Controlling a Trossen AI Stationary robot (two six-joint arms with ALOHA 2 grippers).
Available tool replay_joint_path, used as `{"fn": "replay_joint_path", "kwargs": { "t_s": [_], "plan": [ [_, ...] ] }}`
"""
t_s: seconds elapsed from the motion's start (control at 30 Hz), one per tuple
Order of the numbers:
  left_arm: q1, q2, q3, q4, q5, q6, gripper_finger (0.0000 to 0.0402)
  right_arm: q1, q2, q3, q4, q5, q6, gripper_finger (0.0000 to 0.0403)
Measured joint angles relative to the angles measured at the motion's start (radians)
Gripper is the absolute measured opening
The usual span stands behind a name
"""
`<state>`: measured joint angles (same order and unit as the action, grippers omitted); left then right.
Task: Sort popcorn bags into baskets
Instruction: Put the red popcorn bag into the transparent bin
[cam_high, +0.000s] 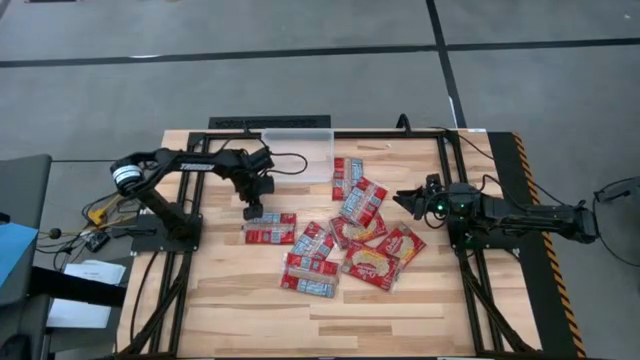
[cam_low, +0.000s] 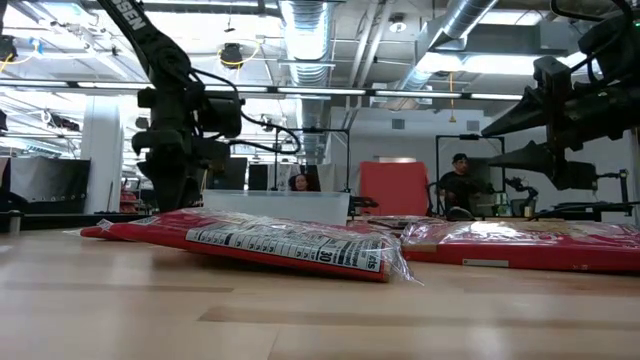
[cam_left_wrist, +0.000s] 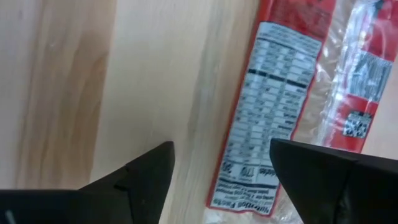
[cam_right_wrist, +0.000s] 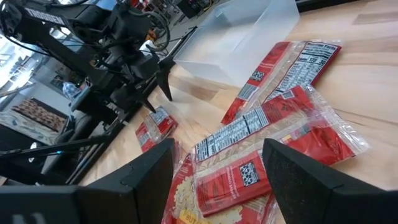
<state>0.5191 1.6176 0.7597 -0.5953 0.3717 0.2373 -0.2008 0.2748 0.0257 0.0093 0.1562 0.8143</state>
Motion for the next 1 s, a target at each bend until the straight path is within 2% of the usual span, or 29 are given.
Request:
{"fn": "replay_joint_path", "kwargs": {
  "t_s": [0.37, 0.5, 0.7, 1.0],
  "plan": [
    [-0.106, -0.028, -0.012, -0.014, 0.017, 0.040, 0.0268, 0.000, 0.000, 0.000, -0.003, 0.004, -0.022, 0.0270],
    [-0.155, -0.027, -0.012, -0.009, -0.012, 0.076, 0.0250, 0.000, 0.000, 0.000, -0.003, 0.005, -0.022, 0.0270],
    [-0.197, -0.014, -0.018, 0.005, -0.026, 0.076, 0.0178, 0.000, 0.000, 0.000, -0.003, 0.006, -0.022, 0.0270],
    [-0.199, -0.011, -0.058, 0.082, -0.024, -0.037, 0.0014, 0.000, 0.000, 0.000, -0.005, 0.006, -0.020, 0.0270]
  ]
}}
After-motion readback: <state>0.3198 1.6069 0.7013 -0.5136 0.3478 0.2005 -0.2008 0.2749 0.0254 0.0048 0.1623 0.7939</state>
